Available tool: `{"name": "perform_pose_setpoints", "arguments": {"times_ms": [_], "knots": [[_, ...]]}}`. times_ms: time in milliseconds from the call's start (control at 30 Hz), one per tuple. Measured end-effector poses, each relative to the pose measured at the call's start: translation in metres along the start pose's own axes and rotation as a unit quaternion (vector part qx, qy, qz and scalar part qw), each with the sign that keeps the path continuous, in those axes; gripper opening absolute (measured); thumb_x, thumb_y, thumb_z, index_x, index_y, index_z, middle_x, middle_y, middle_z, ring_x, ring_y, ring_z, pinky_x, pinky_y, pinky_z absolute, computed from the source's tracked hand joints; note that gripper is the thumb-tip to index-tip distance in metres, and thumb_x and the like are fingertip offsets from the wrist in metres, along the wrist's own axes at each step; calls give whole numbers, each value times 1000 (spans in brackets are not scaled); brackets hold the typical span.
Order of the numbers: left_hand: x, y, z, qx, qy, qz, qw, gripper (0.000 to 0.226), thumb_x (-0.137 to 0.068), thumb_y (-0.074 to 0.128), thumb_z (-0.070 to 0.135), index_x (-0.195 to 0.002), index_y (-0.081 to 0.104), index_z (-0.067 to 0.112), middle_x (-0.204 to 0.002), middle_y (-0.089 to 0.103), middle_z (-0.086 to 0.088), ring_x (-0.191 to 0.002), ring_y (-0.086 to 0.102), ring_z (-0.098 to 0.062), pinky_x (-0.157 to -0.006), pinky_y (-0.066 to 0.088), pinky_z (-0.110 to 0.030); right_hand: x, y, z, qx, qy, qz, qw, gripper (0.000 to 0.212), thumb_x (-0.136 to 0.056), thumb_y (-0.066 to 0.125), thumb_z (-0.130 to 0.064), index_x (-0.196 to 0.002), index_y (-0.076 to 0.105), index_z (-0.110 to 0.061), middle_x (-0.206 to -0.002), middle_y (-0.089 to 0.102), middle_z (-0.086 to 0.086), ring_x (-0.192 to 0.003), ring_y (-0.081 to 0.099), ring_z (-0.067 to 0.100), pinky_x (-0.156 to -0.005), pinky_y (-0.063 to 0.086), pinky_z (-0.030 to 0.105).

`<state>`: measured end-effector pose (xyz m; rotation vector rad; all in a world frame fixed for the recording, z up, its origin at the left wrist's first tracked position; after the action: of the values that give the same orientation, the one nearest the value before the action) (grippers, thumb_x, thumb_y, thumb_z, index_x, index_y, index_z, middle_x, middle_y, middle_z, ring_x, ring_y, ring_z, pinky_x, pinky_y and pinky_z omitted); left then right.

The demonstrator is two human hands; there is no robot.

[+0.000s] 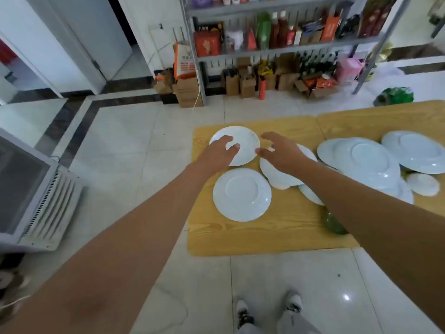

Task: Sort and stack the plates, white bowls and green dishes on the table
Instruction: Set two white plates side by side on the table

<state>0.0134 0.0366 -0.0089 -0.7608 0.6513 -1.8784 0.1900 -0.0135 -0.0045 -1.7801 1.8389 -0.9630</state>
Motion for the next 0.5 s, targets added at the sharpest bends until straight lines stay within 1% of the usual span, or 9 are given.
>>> {"name": "perform_pose_setpoints", "arguments": {"times_ms": [100,133,200,233,300,367,400,467,500], "knots": [[-17,26,-29,2,-47,-33,998,57,-98,49,46,-148,37,20,-150,42,-6,-134,45,-24,-103,36,-31,-9,33,34,-25,49,-22,998,56,-96,60,-35,-145,43,-16,-146,50,7,-129,51,27,-105,38,35],[-22,36,-42,12,-65,-43,997,59,-96,54,45,-147,37,19,-149,44,-7,-134,46,-25,-102,38,-31,-8,47,46,-38,73,-45,996,56,-95,60,-35,-145,43,-15,-146,49,7,-130,50,27,-107,39,37],[-33,54,-68,13,-98,-52,994,63,-93,62,38,-146,38,15,-147,45,-8,-133,46,-26,-98,38,-29,-13,72,69,-75,120,-59,988,59,-95,61,-36,-146,43,-13,-149,46,6,-133,46,26,-110,38,39],[-39,61,-81,8,-116,-54,992,65,-92,65,35,-147,38,13,-148,45,-9,-134,45,-27,-98,38,-30,-18,82,79,-105,150,-61,981,59,-94,62,-36,-145,43,-12,-148,45,6,-131,47,27,-109,40,41],[-47,73,-105,-6,-160,-64,985,72,-90,67,34,-150,33,12,-152,40,-10,-137,42,-27,-103,38,-33,-21,99,95,-186,234,-58,952,56,-92,66,-32,-140,47,-10,-137,50,7,-119,53,28,-101,49,47],[-57,84,-130,-16,-199,-72,977,79,-89,69,36,-151,28,10,-156,33,-10,-141,37,-28,-107,35,-35,-25,115,109,-263,311,-49,912,46,-90,69,-25,-128,53,-5,-113,52,10,-105,55,29,-96,52,51],[-61,89,-139,-17,-213,-75,974,83,-88,70,37,-152,26,9,-158,31,-10,-142,35,-28,-109,35,-36,-28,121,115,-282,336,-42,898,47,-89,71,-24,-127,52,-3,-109,51,11,-104,55,30,-94,53,52],[-69,97,-155,-13,-237,-81,968,90,-85,73,39,-153,23,9,-159,28,-10,-143,34,-29,-109,36,-37,-34,132,125,-295,372,-36,879,60,-86,74,-23,-135,46,-3,-117,51,14,-105,54,33,-91,53,51],[-73,101,-163,-11,-245,-85,966,94,-83,74,42,-154,22,9,-159,28,-10,-142,34,-29,-108,37,-37,-36,135,128,-296,383,-33,875,63,-85,75,-24,-137,45,-3,-121,51,14,-101,53,33,-89,53,50]]}}
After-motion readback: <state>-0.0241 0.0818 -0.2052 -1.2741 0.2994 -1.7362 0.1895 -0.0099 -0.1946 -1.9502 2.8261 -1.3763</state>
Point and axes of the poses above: each hand's wrist, its own x-axis away from the middle knuckle, its own y-axis out of the palm, z = x × y, the point moved 4 cm from there along -x, towards the middle knuckle
